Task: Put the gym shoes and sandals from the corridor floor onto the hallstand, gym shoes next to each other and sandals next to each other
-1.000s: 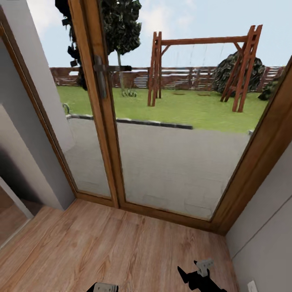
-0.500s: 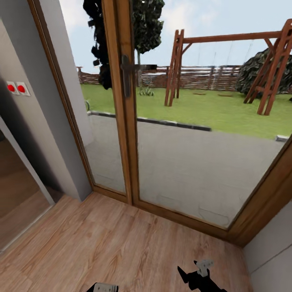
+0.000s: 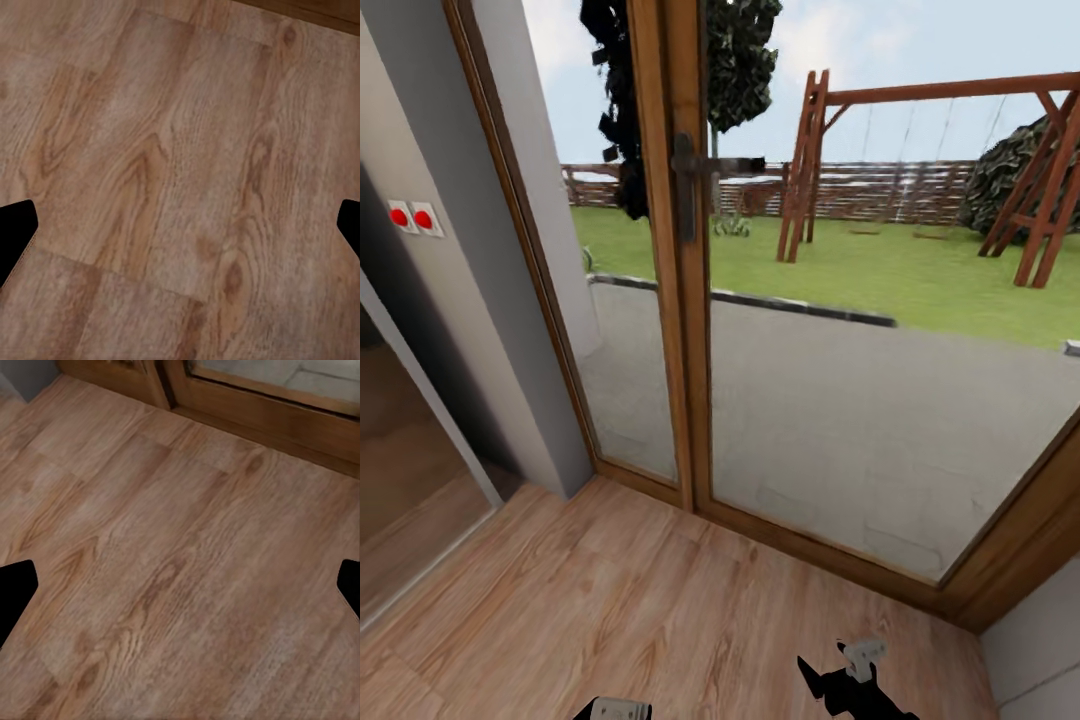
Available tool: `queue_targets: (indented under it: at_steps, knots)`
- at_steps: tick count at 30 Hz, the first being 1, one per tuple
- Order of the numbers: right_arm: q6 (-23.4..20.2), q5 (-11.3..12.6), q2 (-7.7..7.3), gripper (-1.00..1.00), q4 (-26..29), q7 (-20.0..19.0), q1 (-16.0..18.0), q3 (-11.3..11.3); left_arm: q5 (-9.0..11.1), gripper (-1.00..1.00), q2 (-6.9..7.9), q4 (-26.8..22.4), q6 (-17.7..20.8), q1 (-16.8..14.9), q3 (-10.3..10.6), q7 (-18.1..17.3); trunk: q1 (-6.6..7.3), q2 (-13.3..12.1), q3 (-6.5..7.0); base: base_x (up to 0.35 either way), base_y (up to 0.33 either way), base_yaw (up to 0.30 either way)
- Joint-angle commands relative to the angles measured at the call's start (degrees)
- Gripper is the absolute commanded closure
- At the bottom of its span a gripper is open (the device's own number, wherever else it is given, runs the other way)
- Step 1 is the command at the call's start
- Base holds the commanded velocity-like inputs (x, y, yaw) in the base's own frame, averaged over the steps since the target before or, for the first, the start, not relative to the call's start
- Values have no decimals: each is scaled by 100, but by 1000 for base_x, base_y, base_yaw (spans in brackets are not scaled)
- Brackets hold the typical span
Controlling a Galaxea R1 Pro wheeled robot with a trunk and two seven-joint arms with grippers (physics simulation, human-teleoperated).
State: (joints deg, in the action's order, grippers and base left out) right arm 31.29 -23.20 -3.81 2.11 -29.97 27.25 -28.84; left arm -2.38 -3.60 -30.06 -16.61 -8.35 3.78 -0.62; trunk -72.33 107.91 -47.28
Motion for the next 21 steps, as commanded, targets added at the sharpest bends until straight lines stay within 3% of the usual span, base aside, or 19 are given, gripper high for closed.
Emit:
queue_targets:
  at_steps: [1,21]
  knots:
    - [0,0,1,-100,0,0,0,0,0,-100,0,0,0,0,0,0,0,0,0,299,0,4]
    - [0,0,3,-100,0,0,0,-5,1,-100,0,0,0,0,7,0,0,0,0,328,-2,1]
